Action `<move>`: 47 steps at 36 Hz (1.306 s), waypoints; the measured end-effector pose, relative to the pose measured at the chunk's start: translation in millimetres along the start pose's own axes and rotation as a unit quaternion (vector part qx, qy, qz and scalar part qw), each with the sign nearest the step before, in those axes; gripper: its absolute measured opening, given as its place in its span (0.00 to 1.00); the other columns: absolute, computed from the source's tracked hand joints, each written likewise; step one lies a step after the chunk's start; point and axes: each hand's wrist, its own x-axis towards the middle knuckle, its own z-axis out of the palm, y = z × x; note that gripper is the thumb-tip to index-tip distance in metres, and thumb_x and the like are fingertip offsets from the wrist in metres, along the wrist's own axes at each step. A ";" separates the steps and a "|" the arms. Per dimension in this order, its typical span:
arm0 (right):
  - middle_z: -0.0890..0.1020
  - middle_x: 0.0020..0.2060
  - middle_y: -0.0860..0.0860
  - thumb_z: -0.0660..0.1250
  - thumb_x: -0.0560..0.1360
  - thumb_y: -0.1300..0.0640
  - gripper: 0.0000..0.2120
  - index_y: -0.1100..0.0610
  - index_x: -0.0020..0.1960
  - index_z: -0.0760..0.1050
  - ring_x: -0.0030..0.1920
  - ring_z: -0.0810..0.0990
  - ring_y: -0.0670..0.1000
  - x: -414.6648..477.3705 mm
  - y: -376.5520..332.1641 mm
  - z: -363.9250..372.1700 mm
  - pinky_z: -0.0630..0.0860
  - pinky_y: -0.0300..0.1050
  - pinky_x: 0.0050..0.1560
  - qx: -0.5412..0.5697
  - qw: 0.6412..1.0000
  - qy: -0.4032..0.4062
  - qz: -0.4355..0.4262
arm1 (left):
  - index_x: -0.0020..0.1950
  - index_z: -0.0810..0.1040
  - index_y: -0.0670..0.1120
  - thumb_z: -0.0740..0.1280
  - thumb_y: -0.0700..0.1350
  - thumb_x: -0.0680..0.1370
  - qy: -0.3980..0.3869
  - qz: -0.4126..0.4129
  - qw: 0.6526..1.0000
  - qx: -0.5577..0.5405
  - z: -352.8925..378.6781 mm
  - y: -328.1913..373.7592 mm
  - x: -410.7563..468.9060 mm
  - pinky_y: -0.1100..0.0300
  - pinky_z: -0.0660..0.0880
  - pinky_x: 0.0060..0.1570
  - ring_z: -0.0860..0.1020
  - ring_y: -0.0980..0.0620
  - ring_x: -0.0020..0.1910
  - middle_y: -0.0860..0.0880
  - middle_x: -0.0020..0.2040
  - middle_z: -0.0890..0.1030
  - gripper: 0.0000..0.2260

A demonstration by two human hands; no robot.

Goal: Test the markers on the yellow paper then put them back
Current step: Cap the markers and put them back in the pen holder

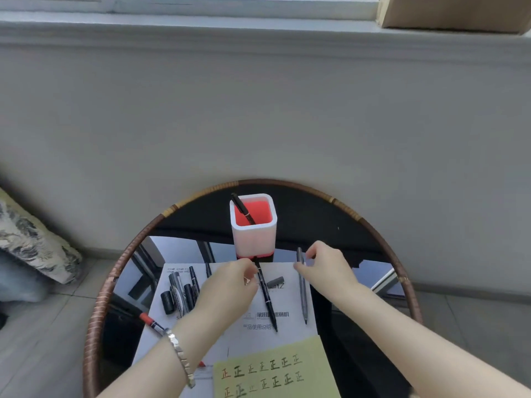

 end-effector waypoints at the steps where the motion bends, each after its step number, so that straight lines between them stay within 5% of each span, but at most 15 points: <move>1: 0.75 0.43 0.50 0.67 0.73 0.51 0.14 0.57 0.53 0.69 0.42 0.75 0.50 -1.0 1.3 3.6 0.72 0.41 0.37 -0.013 1.000 -0.017 0.011 | 0.60 0.75 0.51 0.60 0.46 0.78 0.001 -0.001 1.000 -0.001 2.9 1.4 0.4 0.58 0.73 0.55 0.75 0.54 0.55 0.54 0.56 0.78 0.11; 7: 0.79 0.47 0.57 0.67 0.71 0.58 0.12 0.61 0.52 0.70 0.43 0.77 0.54 -1.1 3.2 16.4 0.72 0.45 0.39 -0.042 0.997 -0.046 0.049 | 0.59 0.75 0.50 0.62 0.45 0.77 0.024 0.016 0.999 0.025 17.5 6.0 4.5 0.60 0.71 0.52 0.75 0.53 0.56 0.54 0.57 0.77 0.11; 12: 0.72 0.31 0.53 0.66 0.70 0.60 0.06 0.62 0.37 0.73 0.29 0.68 0.49 -1.4 8.1 6.7 0.64 0.39 0.30 0.062 0.995 -0.047 0.061 | 0.63 0.73 0.48 0.62 0.47 0.78 0.027 0.062 0.987 0.146 32.3 10.7 17.0 0.59 0.68 0.54 0.68 0.51 0.61 0.52 0.59 0.74 0.14; 17: 0.73 0.29 0.52 0.64 0.72 0.59 0.09 0.63 0.38 0.77 0.28 0.69 0.47 -11.1 17.0 -18.8 0.65 0.36 0.28 0.141 0.989 -0.016 0.045 | 0.59 0.75 0.44 0.61 0.48 0.78 0.019 0.082 0.970 0.228 50.3 15.2 28.1 0.59 0.67 0.56 0.65 0.47 0.60 0.47 0.57 0.73 0.13; 21: 0.80 0.39 0.50 0.63 0.75 0.57 0.06 0.58 0.47 0.77 0.35 0.76 0.45 -21.4 21.0 -35.5 0.68 0.31 0.29 0.190 0.981 0.004 0.036 | 0.59 0.76 0.44 0.60 0.46 0.79 0.029 0.087 0.968 0.232 57.5 18.3 29.5 0.58 0.68 0.56 0.66 0.47 0.58 0.47 0.57 0.73 0.12; 24: 0.80 0.37 0.51 0.62 0.76 0.56 0.06 0.57 0.47 0.75 0.33 0.75 0.44 -29.2 19.5 -45.3 0.69 0.34 0.31 0.238 0.970 0.032 0.021 | 0.56 0.76 0.45 0.59 0.48 0.80 0.048 0.087 0.981 0.164 53.9 29.4 22.0 0.59 0.68 0.54 0.68 0.49 0.55 0.49 0.55 0.75 0.11; 26: 0.77 0.32 0.50 0.60 0.78 0.56 0.06 0.57 0.46 0.73 0.29 0.74 0.43 -36.0 14.8 -53.5 0.71 0.34 0.30 0.286 0.957 0.053 0.003 | 0.51 0.76 0.46 0.60 0.47 0.80 0.076 0.064 0.995 0.018 43.6 41.8 9.2 0.59 0.72 0.50 0.72 0.51 0.51 0.51 0.50 0.77 0.07; 29: 0.76 0.28 0.51 0.58 0.78 0.58 0.06 0.57 0.44 0.71 0.25 0.74 0.43 -46.2 4.2 -65.0 0.74 0.33 0.29 0.365 0.925 0.095 -0.040 | 0.47 0.74 0.49 0.62 0.46 0.79 0.090 0.043 0.975 -0.199 20.7 59.4 -17.0 0.73 0.72 0.38 0.75 0.58 0.44 0.54 0.44 0.77 0.02; 31: 0.78 0.28 0.49 0.58 0.78 0.58 0.06 0.55 0.43 0.71 0.27 0.78 0.44 -52.8 -3.9 -71.3 0.77 0.35 0.31 0.420 0.897 0.122 -0.065 | 0.46 0.74 0.52 0.64 0.46 0.78 0.115 0.063 0.959 -0.253 6.2 63.6 -31.5 0.78 0.69 0.39 0.75 0.64 0.44 0.57 0.43 0.78 0.02; 38: 0.81 0.29 0.47 0.57 0.79 0.60 0.08 0.52 0.43 0.70 0.30 0.81 0.47 -78.9 -32.7 -83.7 0.80 0.38 0.35 0.528 0.823 0.146 -0.149 | 0.45 0.78 0.55 0.67 0.42 0.75 0.176 0.107 0.922 -0.328 -27.6 67.3 -61.6 0.76 0.72 0.41 0.77 0.65 0.44 0.59 0.40 0.81 0.07; 47: 0.81 0.33 0.48 0.59 0.78 0.59 0.06 0.53 0.43 0.71 0.33 0.82 0.49 -95.4 -48.2 -75.2 0.80 0.40 0.39 0.519 0.823 0.130 -0.191 | 0.45 0.79 0.55 0.67 0.43 0.75 0.170 0.117 0.917 -0.340 -32.1 66.5 -78.0 0.72 0.73 0.41 0.77 0.62 0.42 0.59 0.43 0.80 0.06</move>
